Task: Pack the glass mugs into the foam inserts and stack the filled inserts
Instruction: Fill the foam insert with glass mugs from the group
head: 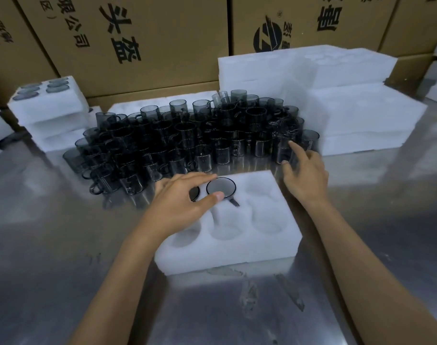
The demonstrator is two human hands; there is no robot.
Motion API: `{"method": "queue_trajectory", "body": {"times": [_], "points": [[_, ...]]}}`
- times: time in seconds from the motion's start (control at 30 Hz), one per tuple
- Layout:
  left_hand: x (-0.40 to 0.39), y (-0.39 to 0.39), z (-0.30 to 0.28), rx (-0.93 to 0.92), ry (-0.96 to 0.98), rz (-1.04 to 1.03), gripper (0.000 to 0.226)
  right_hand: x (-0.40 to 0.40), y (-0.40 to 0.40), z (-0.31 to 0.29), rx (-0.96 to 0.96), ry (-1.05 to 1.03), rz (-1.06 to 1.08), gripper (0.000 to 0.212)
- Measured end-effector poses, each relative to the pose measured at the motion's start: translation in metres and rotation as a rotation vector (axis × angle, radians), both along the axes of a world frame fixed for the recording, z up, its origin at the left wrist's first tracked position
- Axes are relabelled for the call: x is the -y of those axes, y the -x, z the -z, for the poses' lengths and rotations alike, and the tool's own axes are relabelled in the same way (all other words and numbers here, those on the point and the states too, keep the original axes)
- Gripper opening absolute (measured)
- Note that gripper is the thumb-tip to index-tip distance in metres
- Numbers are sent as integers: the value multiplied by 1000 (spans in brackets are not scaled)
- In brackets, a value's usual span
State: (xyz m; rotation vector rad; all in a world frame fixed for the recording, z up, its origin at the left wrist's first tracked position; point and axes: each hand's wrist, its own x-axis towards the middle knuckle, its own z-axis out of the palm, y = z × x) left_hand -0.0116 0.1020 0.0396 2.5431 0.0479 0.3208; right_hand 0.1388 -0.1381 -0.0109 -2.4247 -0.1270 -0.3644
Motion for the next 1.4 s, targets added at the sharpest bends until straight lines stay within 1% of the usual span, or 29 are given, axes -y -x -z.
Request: {"method": "queue_trajectory", "body": {"times": [0.07, 0.1, 0.23, 0.3, 0.37, 0.43, 0.5, 0.57, 0.7, 0.8, 0.93, 1.0, 1.07, 1.1, 1.17, 1.23, 1.33, 1.4], "points": [[0, 0, -1, 2, 7, -1, 46, -3, 1, 1, 26, 58, -33, 49], [0, 0, -1, 2, 11, -2, 46, -4, 2, 1, 46, 55, -43, 46], [1, 1, -2, 2, 16, 0, 45, -3, 5, 2, 90, -79, -58, 22], [1, 2, -3, 1, 24, 0, 45, -4, 8, 0, 82, -148, -71, 19], [2, 2, -5, 10, 59, -2, 45, -7, 11, -4, 103, -220, -99, 23], [4, 4, -9, 42, 125, -9, 44, -11, 18, -16, 198, -306, -176, 27], [7, 6, -13, 106, 156, -12, 45, -19, 28, -32, 296, -398, -275, 31], [10, 8, -17, 180, 164, -10, 47, -29, 41, -47, 329, -448, -348, 39], [18, 10, -21, 257, 178, 4, 55, -47, 67, -62, 371, -390, -471, 60], [22, 11, -21, 290, 160, 39, 60, -56, 79, -62, 379, -355, -520, 73], [27, 11, -21, 330, 113, 72, 67, -59, 84, -64, 318, -421, -523, 80], [30, 11, -21, 352, 104, 58, 66, -60, 87, -66, 283, -418, -546, 80], [30, 11, -20, 389, 112, 36, 59, -61, 89, -67, 252, -383, -596, 77], [28, 10, -20, 400, 119, 32, 56, -62, 90, -68, 238, -382, -621, 72], [25, 9, -20, 393, 155, 39, 53, -62, 90, -70, 212, -448, -643, 55], [23, 8, -20, 360, 195, 45, 56, -59, 87, -72, 211, -522, -624, 41], [22, 9, -21, 307, 202, 75, 61, -54, 81, -71, 218, -535, -574, 30], [21, 10, -20, 264, 210, 92, 64, -52, 76, -70, 174, -566, -571, 20]]}}
